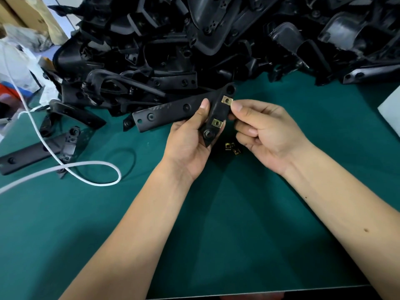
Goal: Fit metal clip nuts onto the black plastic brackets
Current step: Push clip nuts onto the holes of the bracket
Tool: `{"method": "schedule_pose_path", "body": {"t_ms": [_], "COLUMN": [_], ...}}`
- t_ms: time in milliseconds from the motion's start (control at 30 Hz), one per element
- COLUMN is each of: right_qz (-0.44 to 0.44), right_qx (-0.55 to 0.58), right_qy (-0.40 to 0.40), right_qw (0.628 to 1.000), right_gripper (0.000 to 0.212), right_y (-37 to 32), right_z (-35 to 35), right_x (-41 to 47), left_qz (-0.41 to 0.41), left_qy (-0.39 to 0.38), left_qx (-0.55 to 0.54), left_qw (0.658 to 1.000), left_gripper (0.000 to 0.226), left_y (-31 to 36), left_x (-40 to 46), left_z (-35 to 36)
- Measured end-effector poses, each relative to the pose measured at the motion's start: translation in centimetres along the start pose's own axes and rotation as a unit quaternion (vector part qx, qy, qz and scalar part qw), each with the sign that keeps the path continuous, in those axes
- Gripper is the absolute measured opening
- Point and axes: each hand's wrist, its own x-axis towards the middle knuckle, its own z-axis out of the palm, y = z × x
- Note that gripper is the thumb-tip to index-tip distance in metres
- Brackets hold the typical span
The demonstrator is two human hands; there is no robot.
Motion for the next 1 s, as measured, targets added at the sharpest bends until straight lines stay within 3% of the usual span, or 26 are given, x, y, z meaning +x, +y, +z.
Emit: {"method": "schedule_pose_path", "body": {"t_ms": [233,367,500,633,733,1000], "right_qz": [-0.051,-0.061,-0.059,-0.064,-0.061,-0.055], "right_qx": [-0.06,-0.087,-0.066,-0.09,-0.114,-0.113], "right_qy": [0.007,0.023,0.016,-0.038,-0.007,-0.023], "right_qw": [0.997,0.994,0.996,0.993,0.992,0.992], "right_gripper": [0.01,0.014,0.016,0.022,0.013,0.01], "right_y": [-0.1,-0.1,0.1,1.0,1.3,1.4], "right_z": [-0.3,-0.6,0.2,1.9,1.8,1.8], "right_x": [-0.2,-0.4,-0.4,-0.5,-0.6,-0.6], "left_qz": [-0.013,-0.004,-0.012,-0.012,-0.006,0.004], "left_qy": [-0.009,0.002,-0.01,-0.002,0.01,0.047], "left_qx": [0.027,0.06,0.06,-0.014,-0.039,-0.044], "left_qw": [1.0,0.998,0.998,1.0,0.999,0.998], "left_gripper": [0.034,0.013,0.016,0.023,0.032,0.024], "left_y": [0.0,-0.1,0.1,0.2,0.1,-0.4], "left_x": [0.1,0.1,0.4,0.5,0.7,0.0], "left_z": [-0.3,-0.3,-0.3,-0.3,-0.3,0.3]}}
